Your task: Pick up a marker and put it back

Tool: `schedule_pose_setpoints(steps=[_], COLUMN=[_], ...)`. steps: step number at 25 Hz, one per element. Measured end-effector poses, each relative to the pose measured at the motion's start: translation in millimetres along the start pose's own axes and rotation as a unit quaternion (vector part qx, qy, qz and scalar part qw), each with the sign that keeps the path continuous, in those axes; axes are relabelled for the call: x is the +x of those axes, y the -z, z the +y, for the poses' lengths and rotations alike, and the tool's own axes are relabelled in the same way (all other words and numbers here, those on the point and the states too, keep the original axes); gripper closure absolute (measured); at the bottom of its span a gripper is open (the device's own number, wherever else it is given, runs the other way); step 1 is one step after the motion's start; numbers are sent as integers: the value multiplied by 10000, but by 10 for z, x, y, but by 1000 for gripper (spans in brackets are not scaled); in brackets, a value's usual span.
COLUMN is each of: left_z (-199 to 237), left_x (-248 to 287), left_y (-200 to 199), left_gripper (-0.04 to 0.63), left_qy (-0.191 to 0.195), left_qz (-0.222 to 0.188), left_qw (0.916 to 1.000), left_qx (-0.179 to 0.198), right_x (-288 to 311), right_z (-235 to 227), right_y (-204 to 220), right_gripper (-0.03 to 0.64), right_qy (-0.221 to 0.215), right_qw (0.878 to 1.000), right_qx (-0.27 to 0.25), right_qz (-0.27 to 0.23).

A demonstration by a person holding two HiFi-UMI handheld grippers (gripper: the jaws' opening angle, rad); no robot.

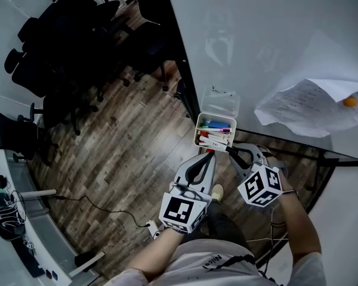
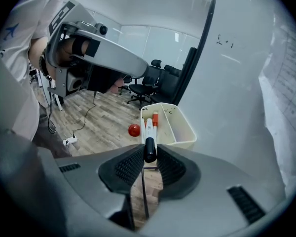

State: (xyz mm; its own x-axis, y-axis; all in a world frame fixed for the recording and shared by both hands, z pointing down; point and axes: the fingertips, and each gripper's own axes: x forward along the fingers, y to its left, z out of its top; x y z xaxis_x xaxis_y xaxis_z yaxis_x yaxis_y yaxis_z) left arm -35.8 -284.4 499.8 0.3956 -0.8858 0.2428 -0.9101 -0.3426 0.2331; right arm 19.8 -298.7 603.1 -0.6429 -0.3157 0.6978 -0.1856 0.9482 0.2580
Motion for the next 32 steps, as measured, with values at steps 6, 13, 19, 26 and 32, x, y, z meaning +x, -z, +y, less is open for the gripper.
schedule_pose_setpoints(steps=[6,13,19,26,32], left_z=[-9,-80,-271,-501,-638], left_x=[-27,-75,-199,-528,-849], left_y=[-23,-40,-135,-462,-743], left_gripper=[584,584,584,584,584], left_qy=[25,147,457,837,1149], left_qz=[8,30,54,-166,-378], left_qw=[10000,9998,9987,9957,9919], left_qx=[18,110,203,352,394], right_x=[-27,-282,-595,-1035,-1371], right_z=[-15,-21,71,179,244], right_y=[-8,-111,-380,-980,-1366], right_gripper=[485,485,486,568,584], right_qy=[-66,128,308,825,1210], right_qw=[9999,9987,9916,9661,9393], right_qx=[145,421,1038,1826,2442], right_qz=[-4,-257,-710,-1628,-2085])
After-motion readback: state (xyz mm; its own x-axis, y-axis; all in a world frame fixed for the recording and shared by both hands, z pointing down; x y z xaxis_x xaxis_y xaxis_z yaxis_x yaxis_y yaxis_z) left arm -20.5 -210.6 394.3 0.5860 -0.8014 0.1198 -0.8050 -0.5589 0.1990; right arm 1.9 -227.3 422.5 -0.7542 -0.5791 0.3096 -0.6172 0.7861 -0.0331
